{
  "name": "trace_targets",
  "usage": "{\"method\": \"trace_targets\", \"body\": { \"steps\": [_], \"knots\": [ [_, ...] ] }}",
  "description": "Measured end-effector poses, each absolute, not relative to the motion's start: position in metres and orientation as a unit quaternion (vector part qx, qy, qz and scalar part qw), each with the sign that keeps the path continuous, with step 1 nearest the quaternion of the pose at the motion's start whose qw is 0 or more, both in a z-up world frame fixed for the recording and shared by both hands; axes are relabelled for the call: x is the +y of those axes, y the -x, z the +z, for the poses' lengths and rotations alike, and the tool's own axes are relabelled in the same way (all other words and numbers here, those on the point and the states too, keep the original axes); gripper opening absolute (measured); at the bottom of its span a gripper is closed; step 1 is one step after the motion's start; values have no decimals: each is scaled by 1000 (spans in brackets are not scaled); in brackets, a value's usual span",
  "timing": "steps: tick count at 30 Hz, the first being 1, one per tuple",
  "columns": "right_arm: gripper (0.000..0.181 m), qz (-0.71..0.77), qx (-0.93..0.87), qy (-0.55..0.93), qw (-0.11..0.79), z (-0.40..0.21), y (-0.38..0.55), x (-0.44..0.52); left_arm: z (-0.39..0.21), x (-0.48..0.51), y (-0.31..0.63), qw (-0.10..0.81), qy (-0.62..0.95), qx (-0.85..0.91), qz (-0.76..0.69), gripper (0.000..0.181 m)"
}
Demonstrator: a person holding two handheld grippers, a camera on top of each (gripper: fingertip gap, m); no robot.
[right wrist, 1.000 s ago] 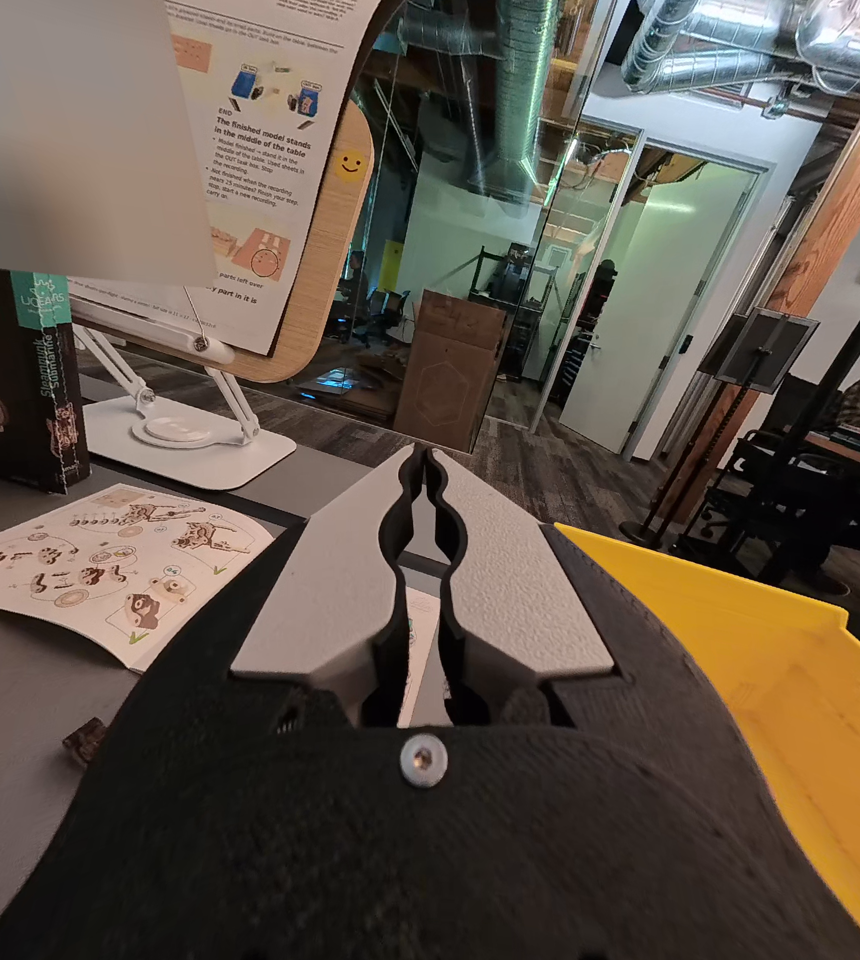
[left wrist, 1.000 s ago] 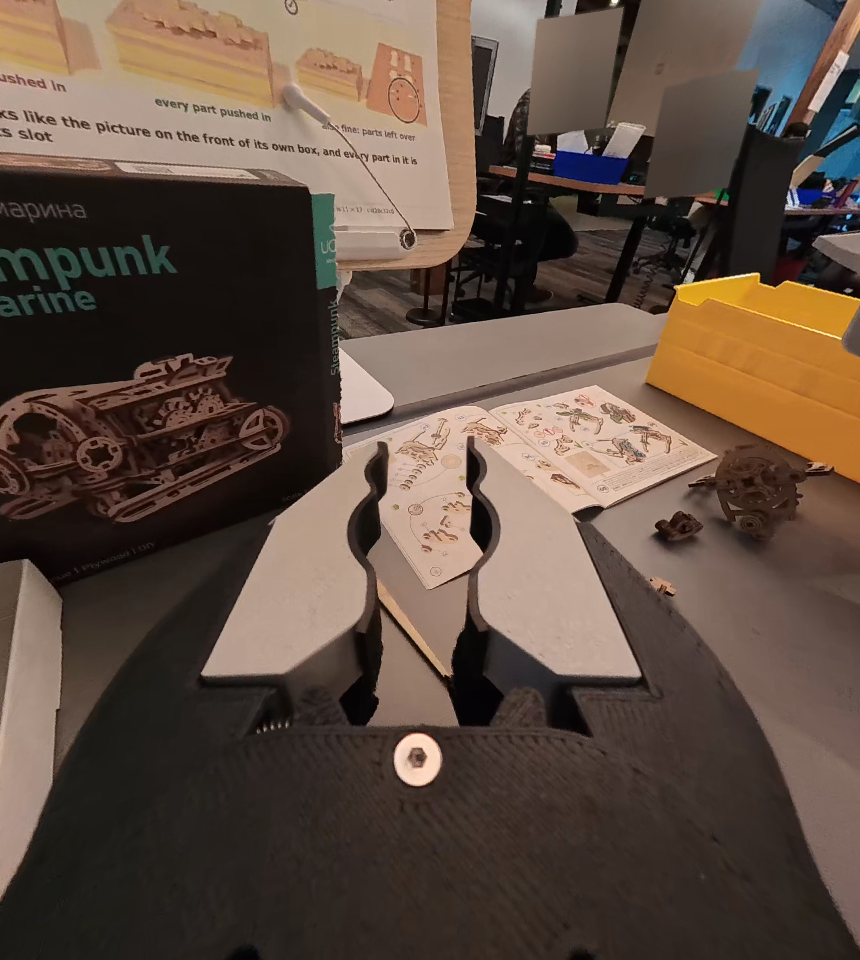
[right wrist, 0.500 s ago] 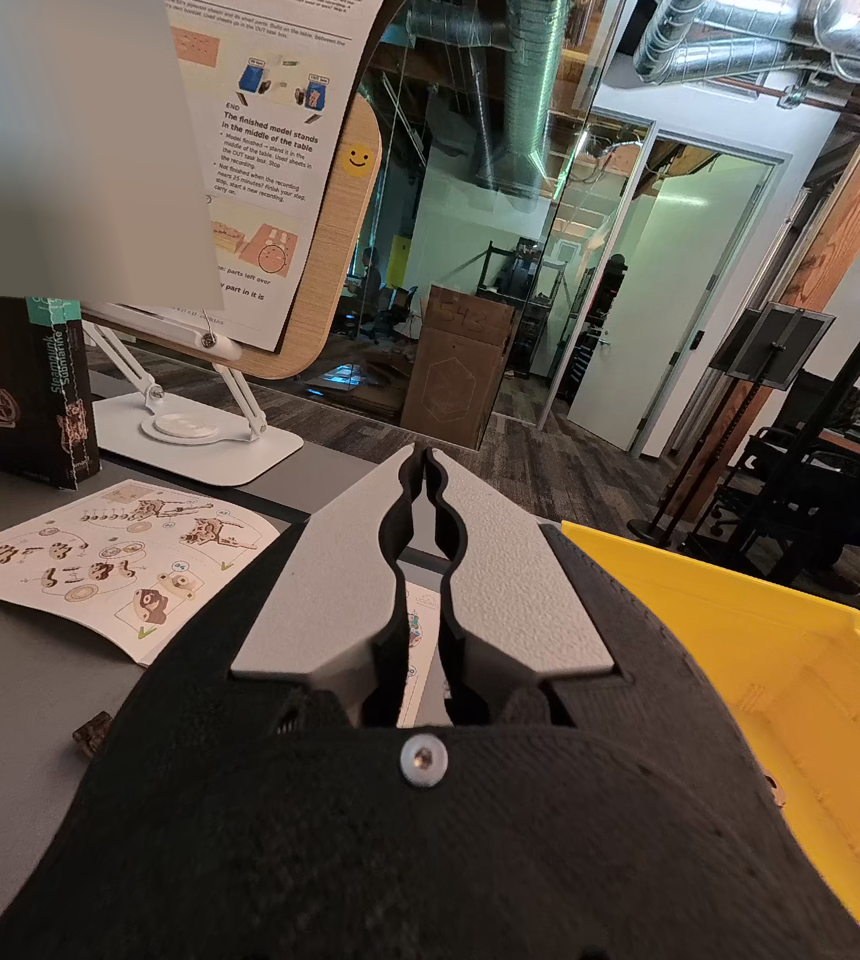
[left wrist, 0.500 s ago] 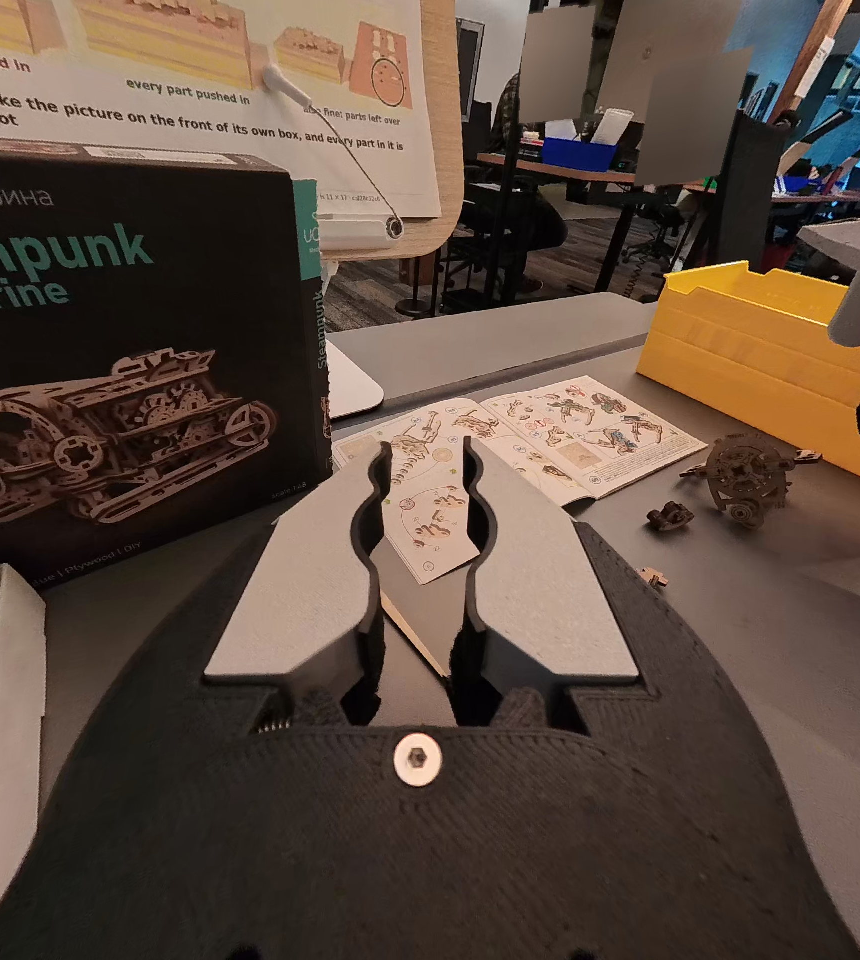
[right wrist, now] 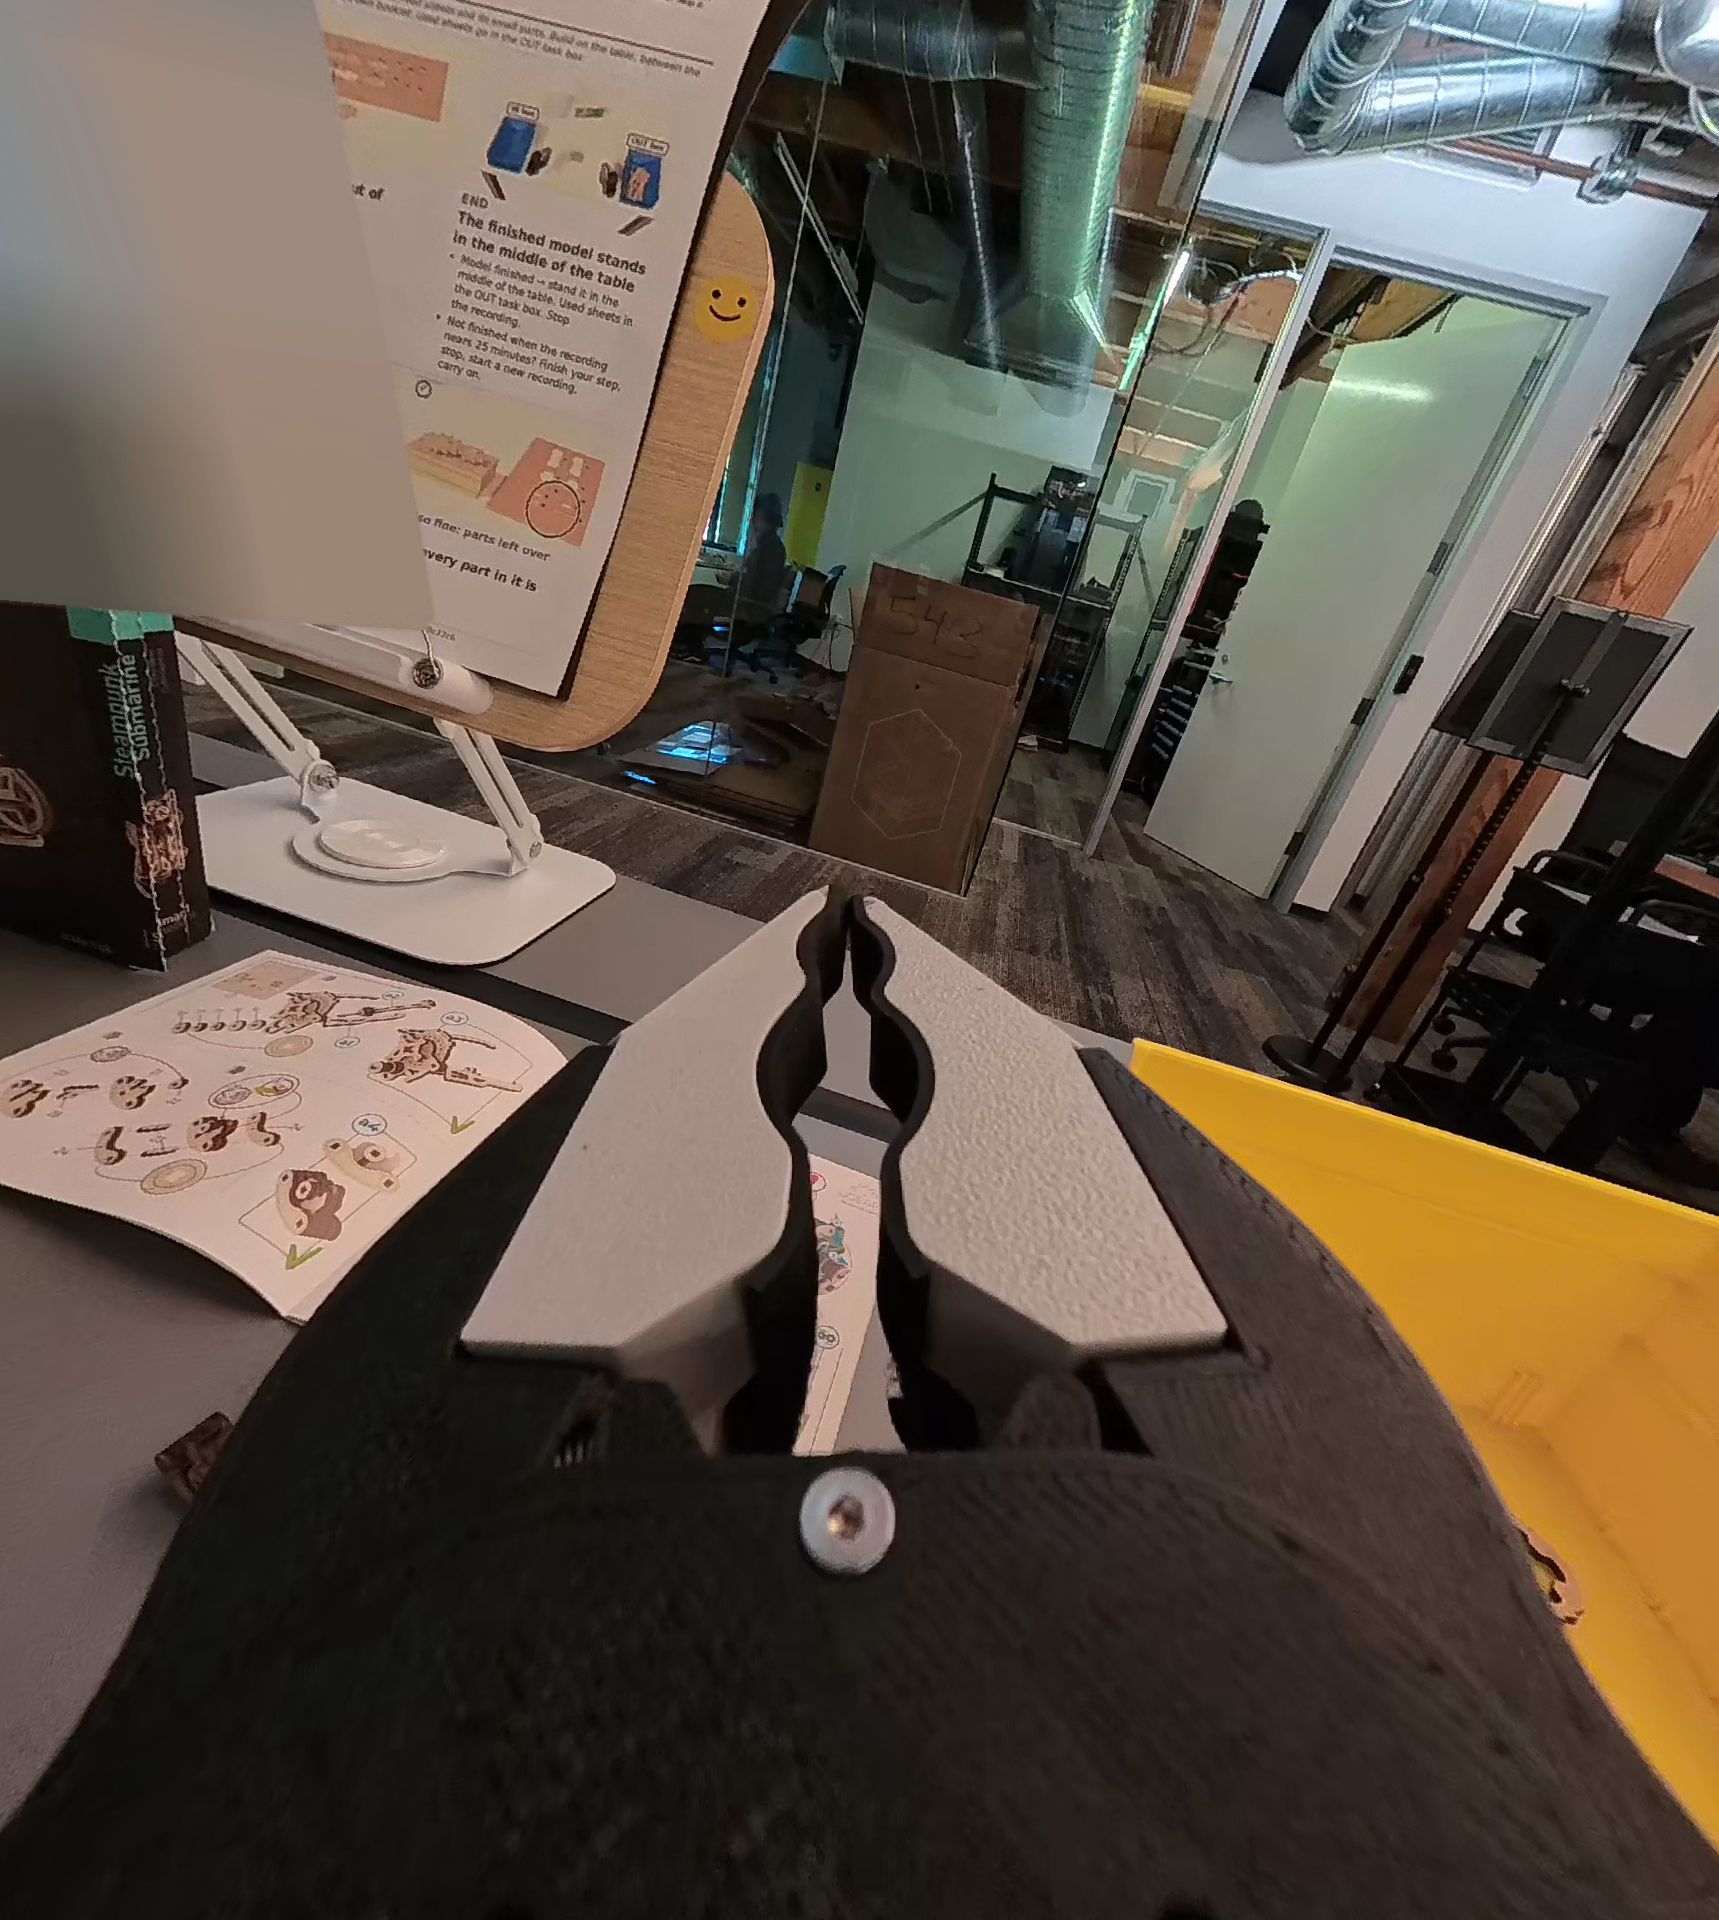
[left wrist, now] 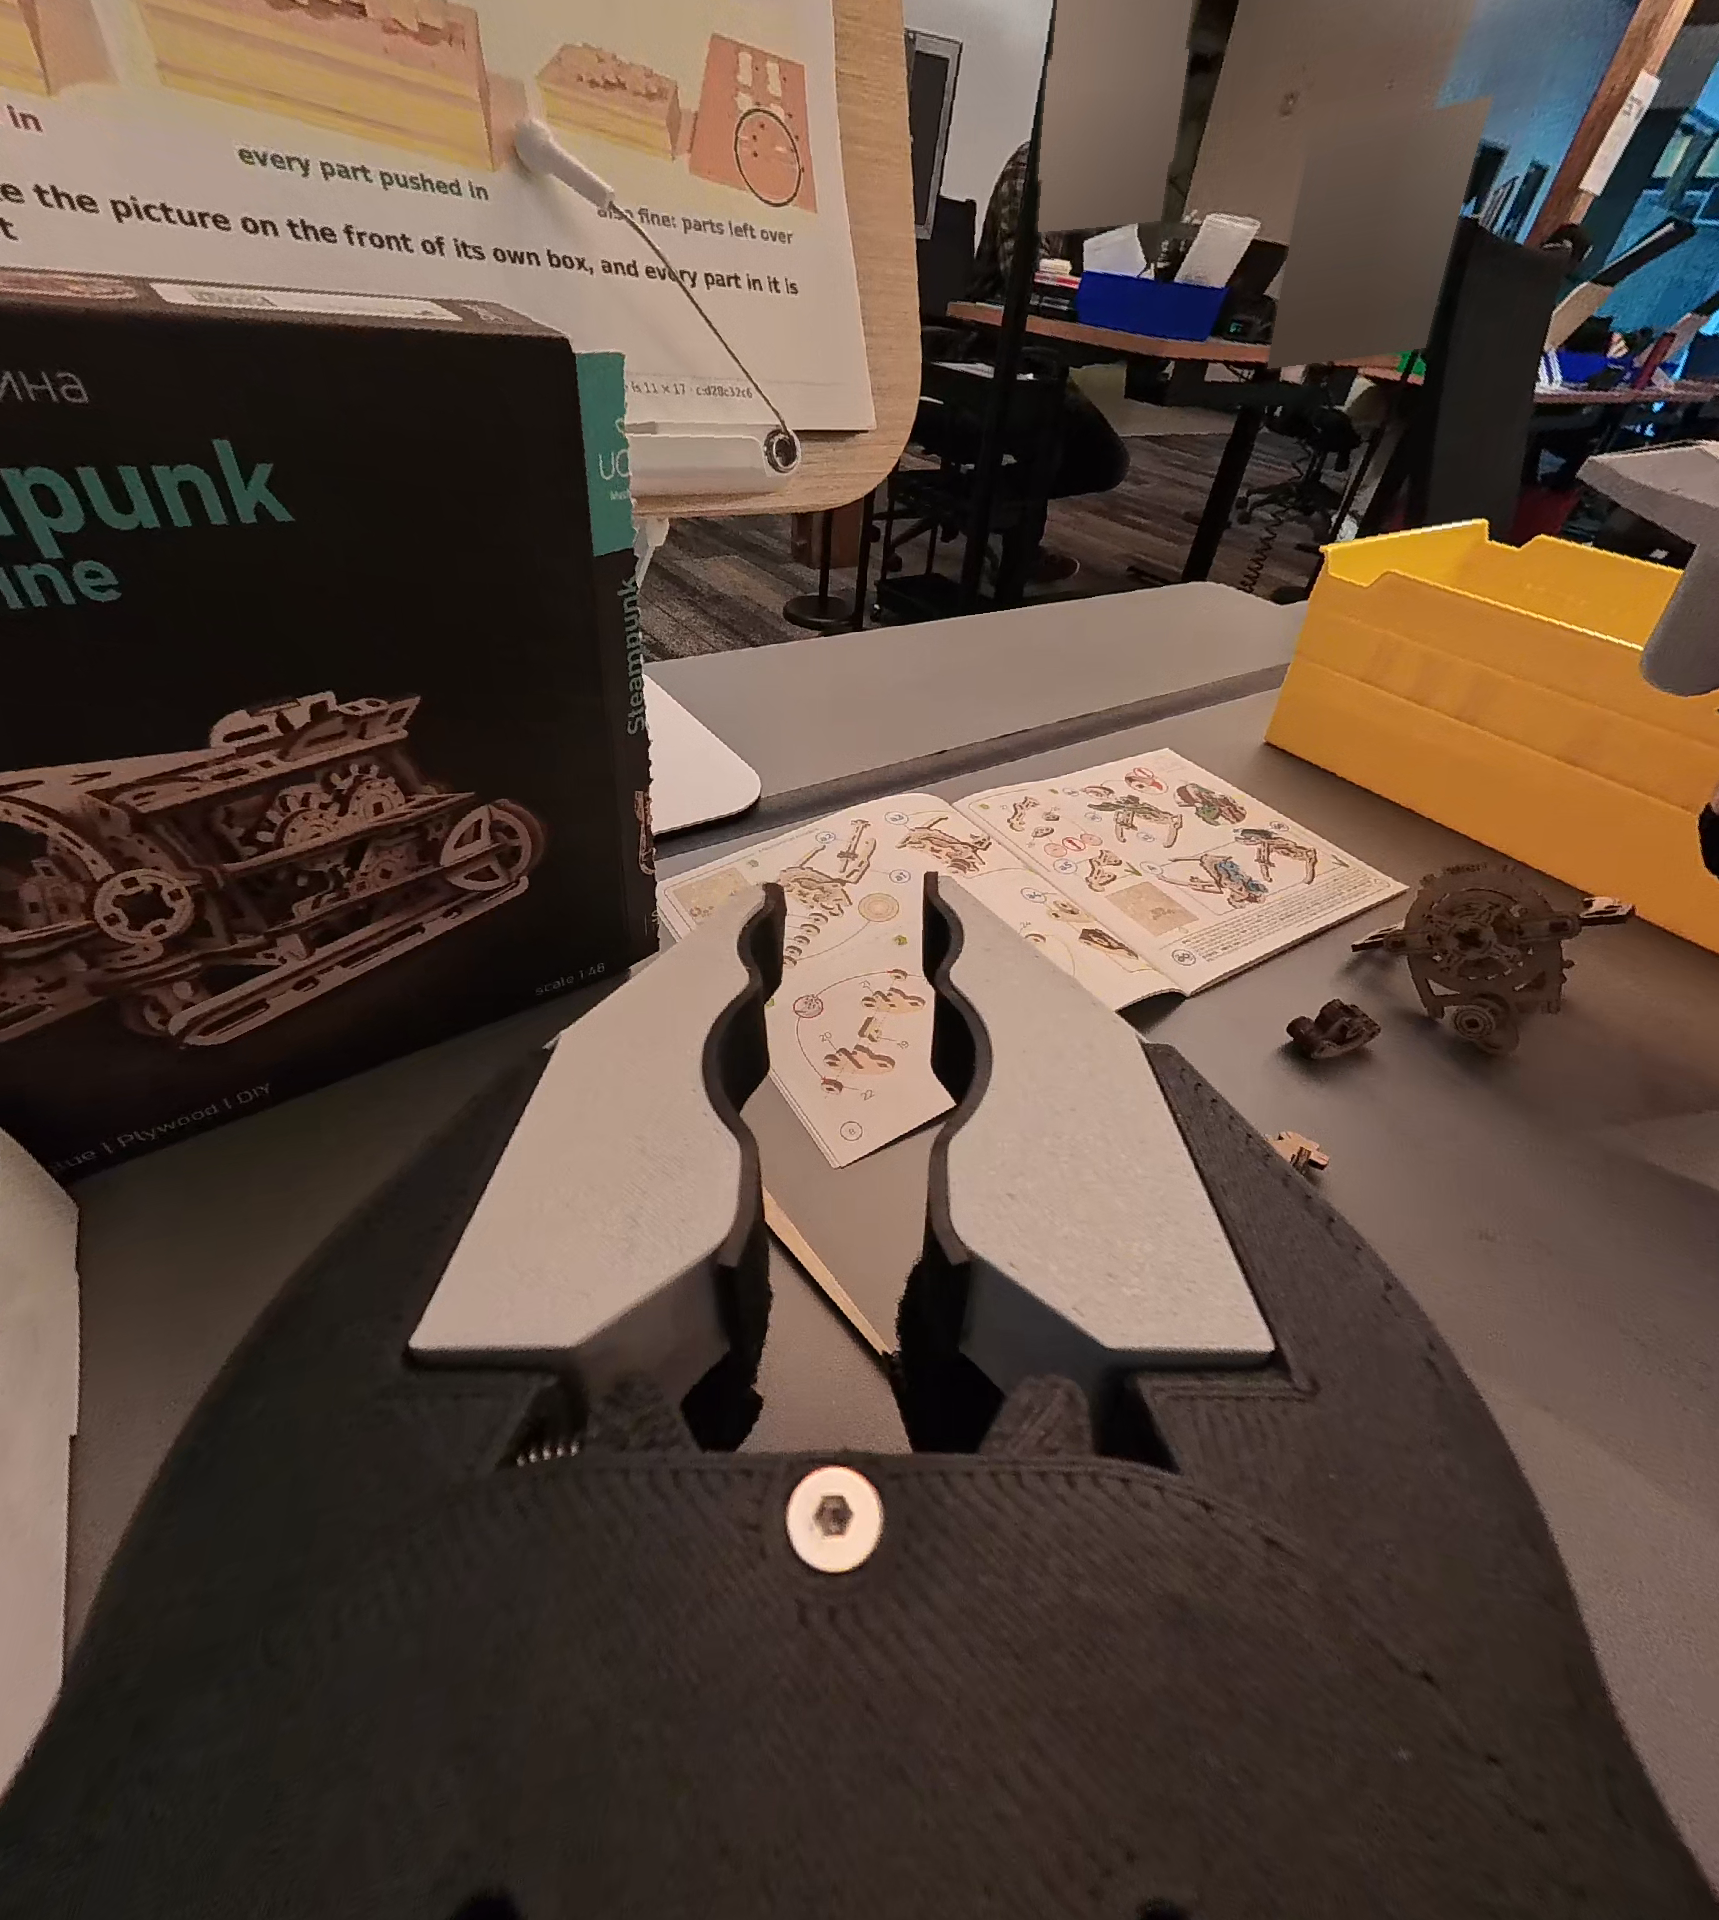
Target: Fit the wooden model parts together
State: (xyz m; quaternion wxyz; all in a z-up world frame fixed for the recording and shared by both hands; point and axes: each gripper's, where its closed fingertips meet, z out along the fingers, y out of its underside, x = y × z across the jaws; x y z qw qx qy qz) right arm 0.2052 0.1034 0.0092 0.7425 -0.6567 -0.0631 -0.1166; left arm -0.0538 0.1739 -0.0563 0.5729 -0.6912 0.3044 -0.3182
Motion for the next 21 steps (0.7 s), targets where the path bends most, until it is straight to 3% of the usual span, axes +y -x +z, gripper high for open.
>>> {"method": "trace_targets", "body": {
  "steps": [21],
  "knots": [
    [0,-113,-67,660,740,8,-204,104,-57,174,53,569,692,302,-324,24]
  ]
}}
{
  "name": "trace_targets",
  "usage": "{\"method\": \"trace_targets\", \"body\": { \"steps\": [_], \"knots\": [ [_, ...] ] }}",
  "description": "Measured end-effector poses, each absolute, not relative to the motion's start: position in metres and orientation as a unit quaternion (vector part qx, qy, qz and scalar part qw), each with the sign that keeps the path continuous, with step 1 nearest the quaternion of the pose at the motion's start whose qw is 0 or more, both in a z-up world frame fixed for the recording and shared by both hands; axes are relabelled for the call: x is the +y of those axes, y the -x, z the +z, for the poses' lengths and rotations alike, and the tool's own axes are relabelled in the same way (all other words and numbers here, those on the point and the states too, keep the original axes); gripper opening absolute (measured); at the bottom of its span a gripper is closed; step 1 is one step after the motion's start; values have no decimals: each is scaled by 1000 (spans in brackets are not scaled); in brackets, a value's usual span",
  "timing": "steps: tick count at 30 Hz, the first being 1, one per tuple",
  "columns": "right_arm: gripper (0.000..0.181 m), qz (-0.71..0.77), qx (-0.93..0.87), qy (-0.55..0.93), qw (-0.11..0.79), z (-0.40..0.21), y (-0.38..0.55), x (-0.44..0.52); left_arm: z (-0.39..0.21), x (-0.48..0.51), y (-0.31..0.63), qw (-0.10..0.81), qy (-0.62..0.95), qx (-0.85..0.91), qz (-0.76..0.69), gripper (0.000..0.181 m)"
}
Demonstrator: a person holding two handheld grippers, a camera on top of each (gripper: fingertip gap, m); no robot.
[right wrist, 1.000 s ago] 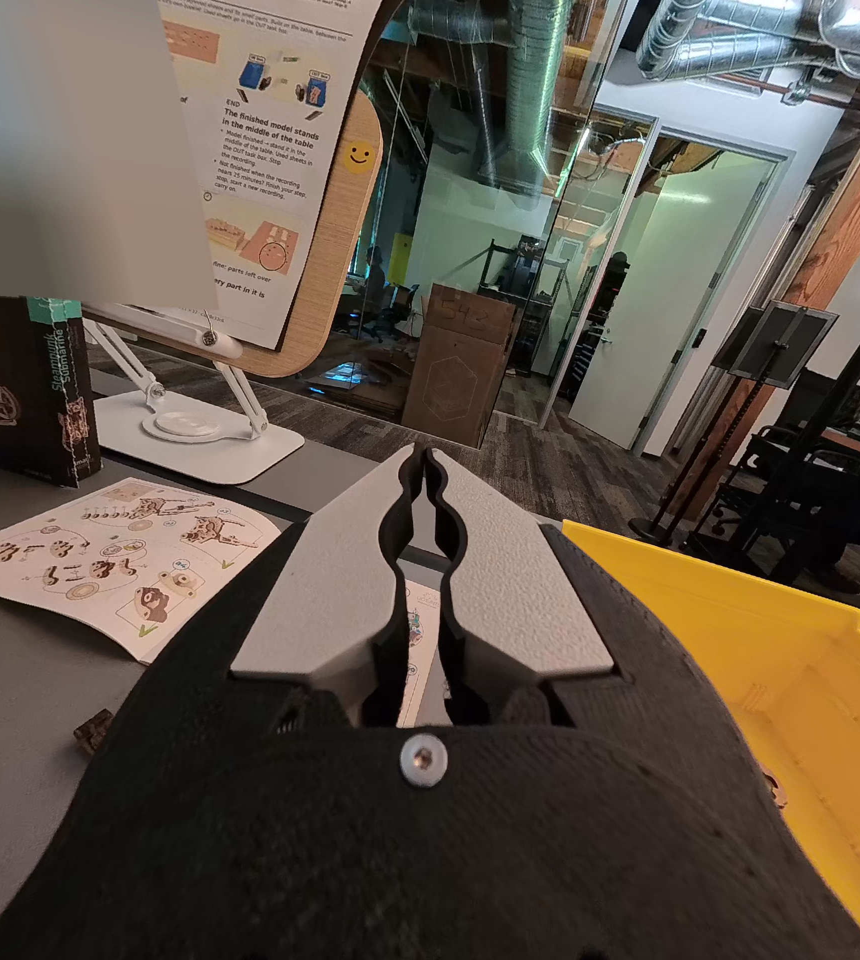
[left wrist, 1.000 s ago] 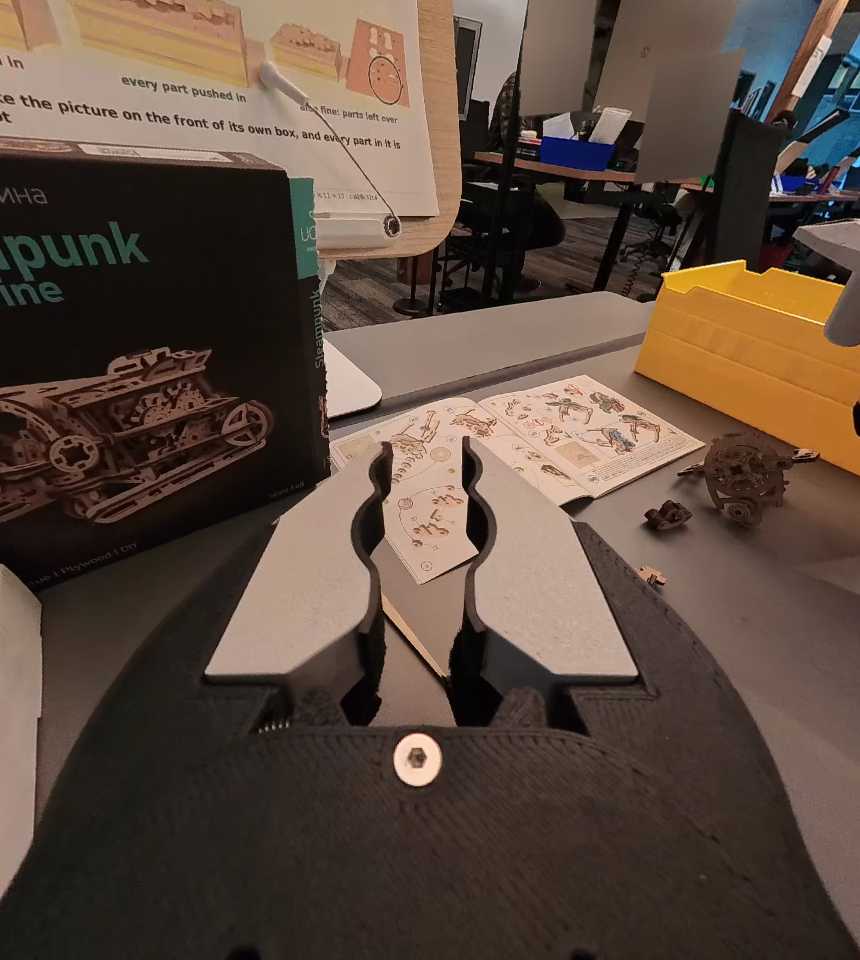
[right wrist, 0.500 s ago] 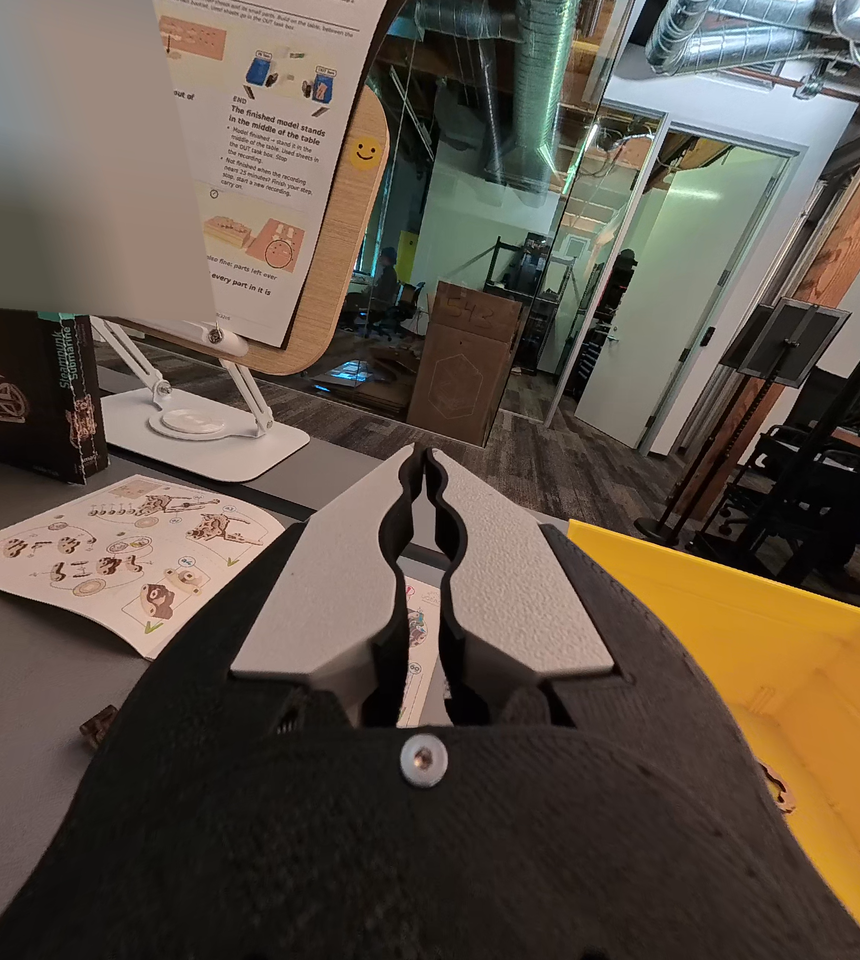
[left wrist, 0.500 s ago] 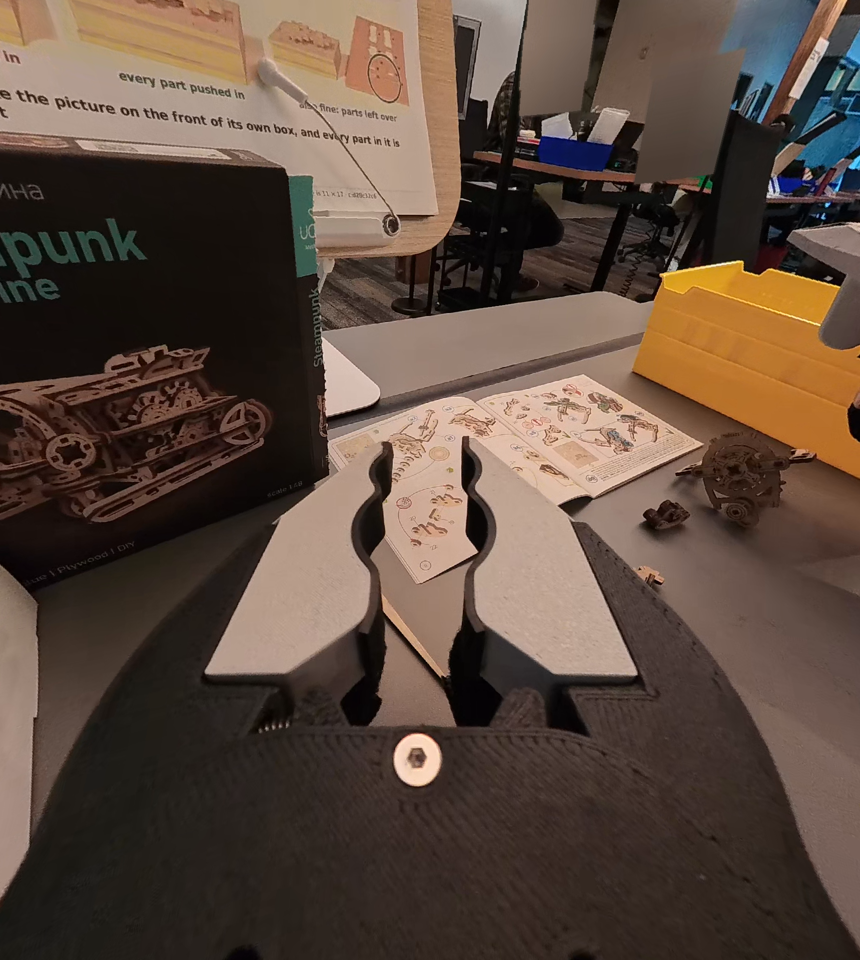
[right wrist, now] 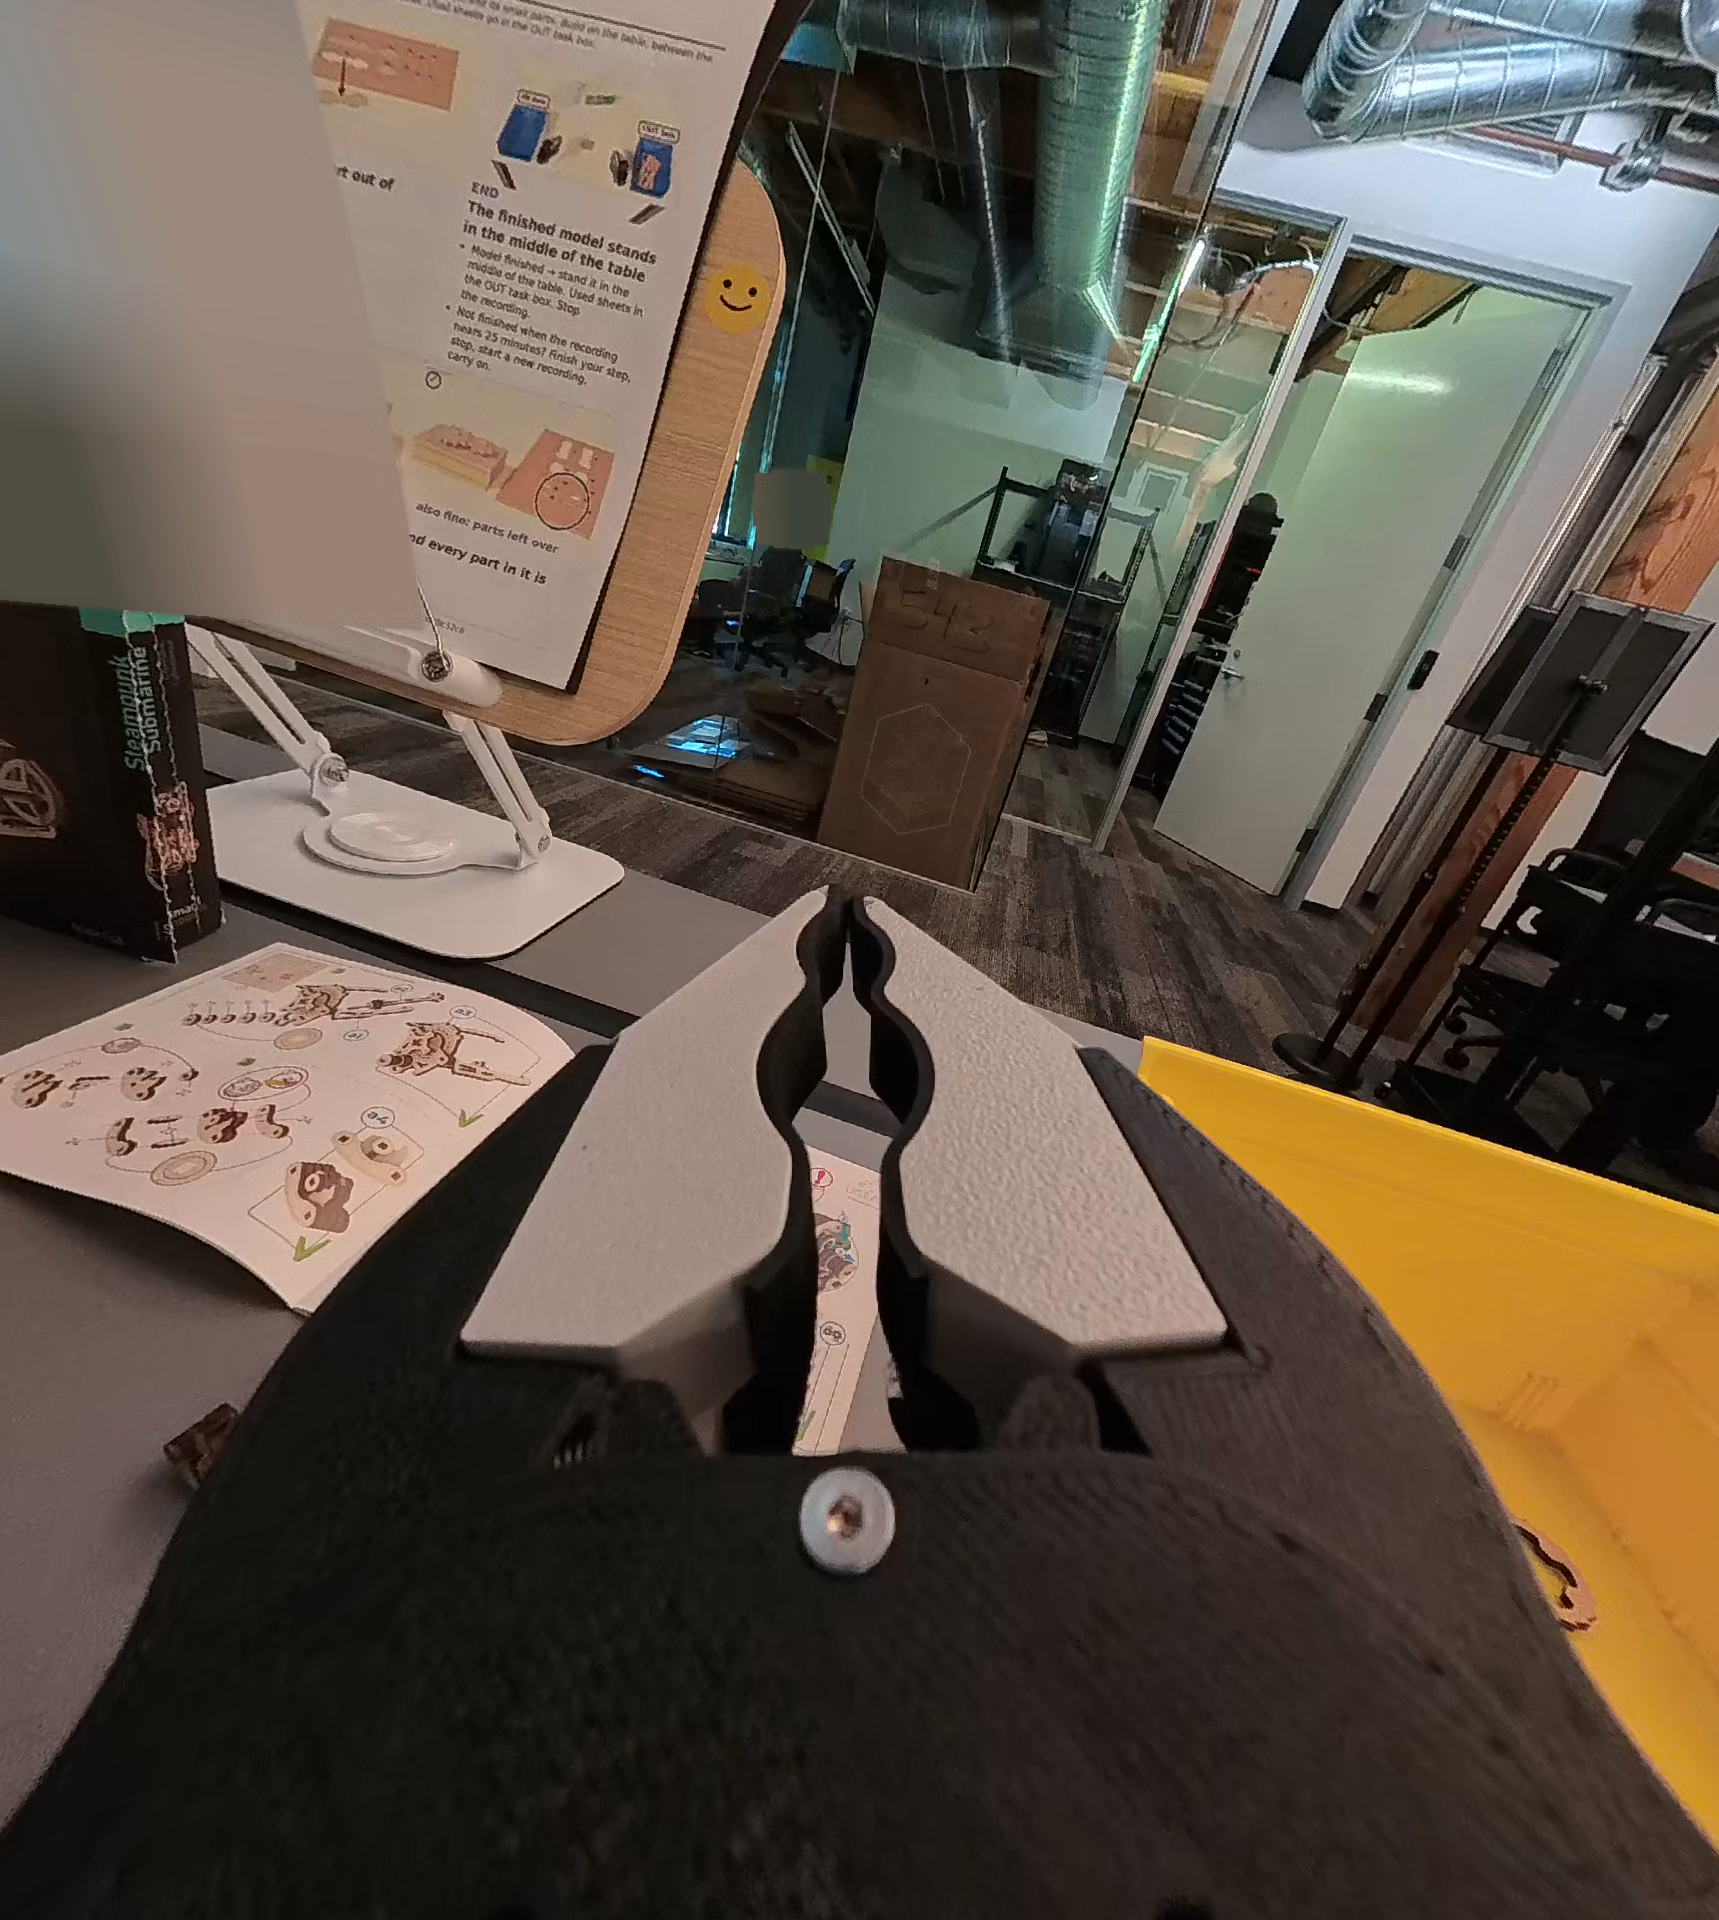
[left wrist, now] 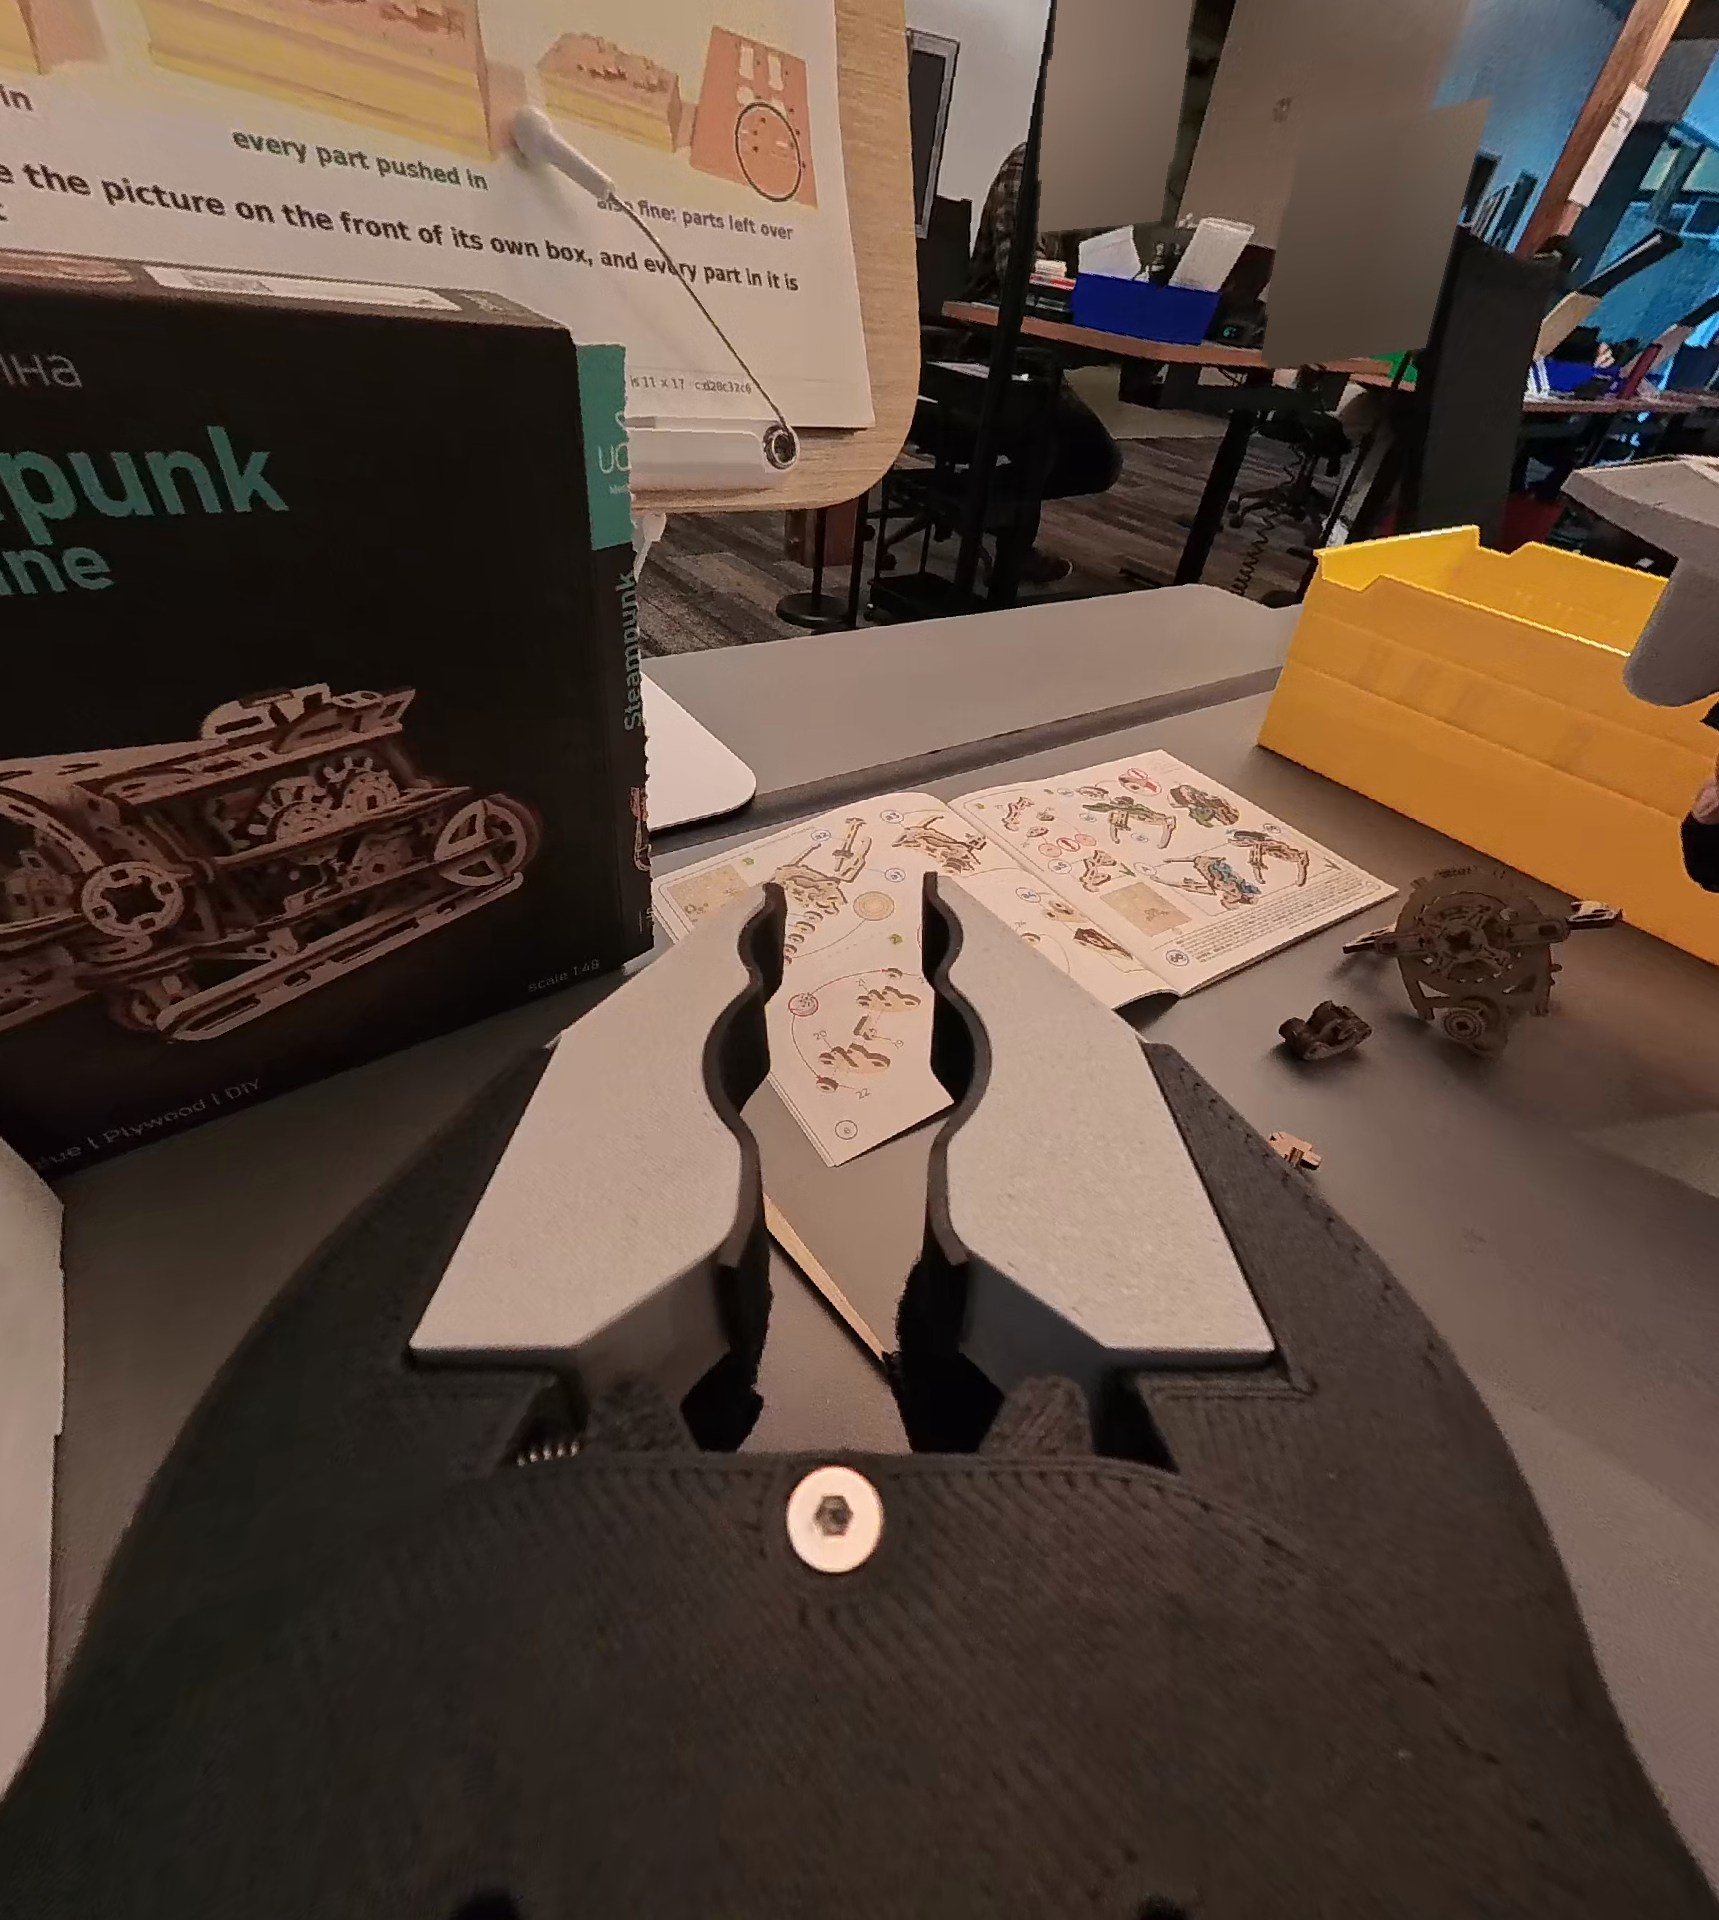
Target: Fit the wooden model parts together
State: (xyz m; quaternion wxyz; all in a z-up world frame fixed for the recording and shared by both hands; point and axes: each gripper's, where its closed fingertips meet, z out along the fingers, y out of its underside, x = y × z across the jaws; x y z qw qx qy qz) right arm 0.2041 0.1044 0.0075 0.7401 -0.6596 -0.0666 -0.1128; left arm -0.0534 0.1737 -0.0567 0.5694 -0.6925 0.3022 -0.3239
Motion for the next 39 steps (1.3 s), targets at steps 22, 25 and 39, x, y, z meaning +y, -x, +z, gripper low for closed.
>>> {"method": "trace_targets", "body": {
  "steps": [22,25,39],
  "knots": [
    [9,6,-217,865,452,-53,-156,99,-58,174,51,557,695,294,-346,24],
    [15,56,-160,918,359,-79,-167,80,-58,173,49,556,695,296,-347,24],
    [23,108,-59,953,279,-112,-163,74,-57,173,49,554,693,296,-353,22]
  ]
}}
